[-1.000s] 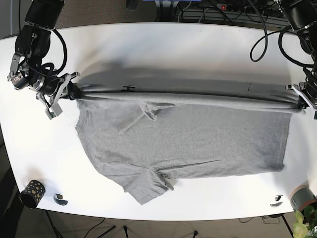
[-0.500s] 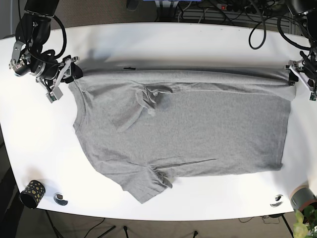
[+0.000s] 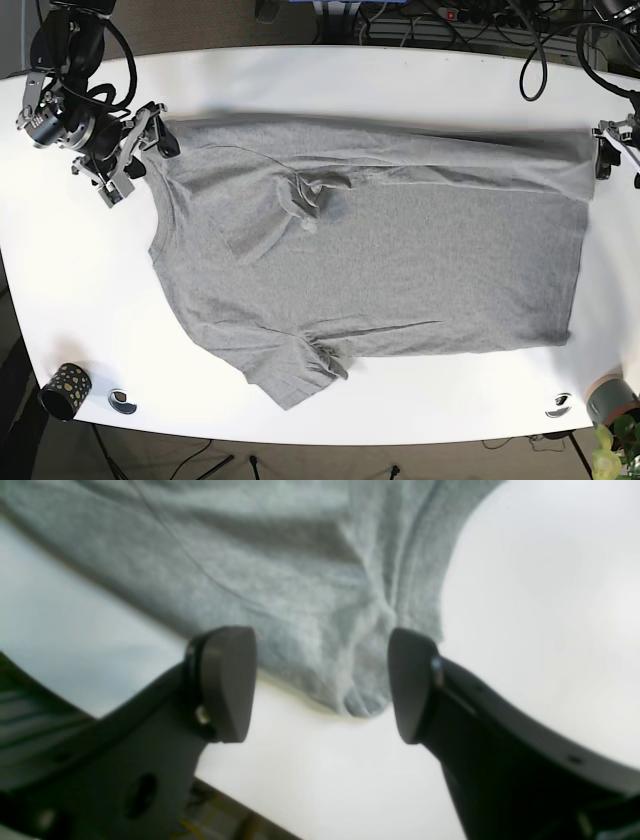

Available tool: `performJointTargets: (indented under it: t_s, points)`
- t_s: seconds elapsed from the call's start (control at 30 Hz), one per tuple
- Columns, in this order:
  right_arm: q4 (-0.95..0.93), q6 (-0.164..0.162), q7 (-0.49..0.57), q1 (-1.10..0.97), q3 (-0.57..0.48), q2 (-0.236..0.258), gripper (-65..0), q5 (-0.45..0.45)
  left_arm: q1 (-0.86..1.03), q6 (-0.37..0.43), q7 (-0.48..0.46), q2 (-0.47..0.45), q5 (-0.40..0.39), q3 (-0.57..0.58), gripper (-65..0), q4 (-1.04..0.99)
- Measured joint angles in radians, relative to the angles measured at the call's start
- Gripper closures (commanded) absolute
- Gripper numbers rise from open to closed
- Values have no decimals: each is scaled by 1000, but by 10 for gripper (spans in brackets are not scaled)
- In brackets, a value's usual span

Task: Fold the T-shirt properly
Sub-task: 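Lay the shirt flat by dragging both grippers across the table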

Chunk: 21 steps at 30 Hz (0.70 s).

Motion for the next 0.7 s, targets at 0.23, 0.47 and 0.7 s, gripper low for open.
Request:
performJointTargets:
  t_s: [0.23, 0.47, 0.7]
  points:
    - [-33, 0, -3, 52, -6, -73, -401, -106, -1, -2, 8, 6, -26, 51, -415, 79]
    - [-54, 0, 5, 92, -3, -101, -406, -289, -6, -2, 8, 5, -55, 55, -415, 1]
    - [-148, 0, 35, 121, -2, -103, -401, -306, -96, -2, 2, 5, 45, 102, -414, -200]
